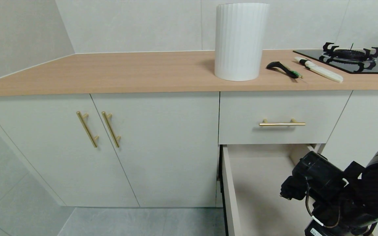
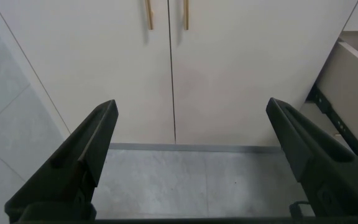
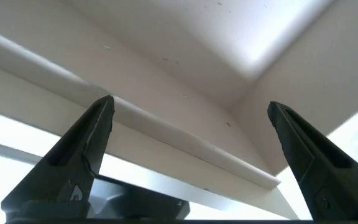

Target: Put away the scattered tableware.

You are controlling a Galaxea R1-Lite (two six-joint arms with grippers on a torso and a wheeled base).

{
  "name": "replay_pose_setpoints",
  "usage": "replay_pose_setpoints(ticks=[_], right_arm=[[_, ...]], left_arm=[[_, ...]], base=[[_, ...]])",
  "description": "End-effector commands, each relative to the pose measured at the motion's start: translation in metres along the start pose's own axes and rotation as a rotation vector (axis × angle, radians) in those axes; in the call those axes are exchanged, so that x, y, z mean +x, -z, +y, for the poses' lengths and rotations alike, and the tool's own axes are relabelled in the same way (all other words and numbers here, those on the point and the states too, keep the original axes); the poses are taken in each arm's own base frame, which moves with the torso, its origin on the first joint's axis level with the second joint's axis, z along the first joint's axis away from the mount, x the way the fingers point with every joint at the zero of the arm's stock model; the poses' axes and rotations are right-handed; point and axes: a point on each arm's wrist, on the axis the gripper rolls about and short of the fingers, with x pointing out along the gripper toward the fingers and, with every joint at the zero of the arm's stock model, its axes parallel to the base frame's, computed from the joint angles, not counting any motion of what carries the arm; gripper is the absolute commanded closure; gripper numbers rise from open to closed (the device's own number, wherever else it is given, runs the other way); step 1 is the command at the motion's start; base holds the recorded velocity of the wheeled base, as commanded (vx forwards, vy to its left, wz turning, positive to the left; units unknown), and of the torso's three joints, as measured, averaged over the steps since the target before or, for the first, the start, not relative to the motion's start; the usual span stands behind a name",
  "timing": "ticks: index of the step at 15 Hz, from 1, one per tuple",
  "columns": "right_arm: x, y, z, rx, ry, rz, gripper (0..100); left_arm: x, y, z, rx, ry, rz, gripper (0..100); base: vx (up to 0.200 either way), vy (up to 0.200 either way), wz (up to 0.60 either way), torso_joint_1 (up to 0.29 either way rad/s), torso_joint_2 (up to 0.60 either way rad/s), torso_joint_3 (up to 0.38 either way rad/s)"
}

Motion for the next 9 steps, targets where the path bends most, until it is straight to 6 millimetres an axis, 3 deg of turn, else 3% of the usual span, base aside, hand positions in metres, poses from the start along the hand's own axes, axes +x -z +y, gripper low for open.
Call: replay_pose_setpoints(ticks=[1, 5, 9], right_arm=[[-0.006, -0.008, -0.005, 0.045, 0.007, -0.046, 0], [-0.041, -0.032, -0.037, 0.400, 0.021, -0.306, 0], [-0.052, -0.034, -0.061, 0.500, 0.060, -0.462, 0]], left_arm=[[0.000, 0.000, 0.000, 0.000, -0.001, 0.001, 0], [0.000, 0.000, 0.000, 0.000, -0.001, 0.001, 0], [0.000, 0.000, 0.000, 0.000, -0.001, 0.001, 0]], base=[[0.000, 0.000, 0.00, 0.000, 0.00, 0.000], [0.000, 0.000, 0.00, 0.000, 0.00, 0.000], [0.000, 0.000, 0.00, 0.000, 0.00, 0.000]])
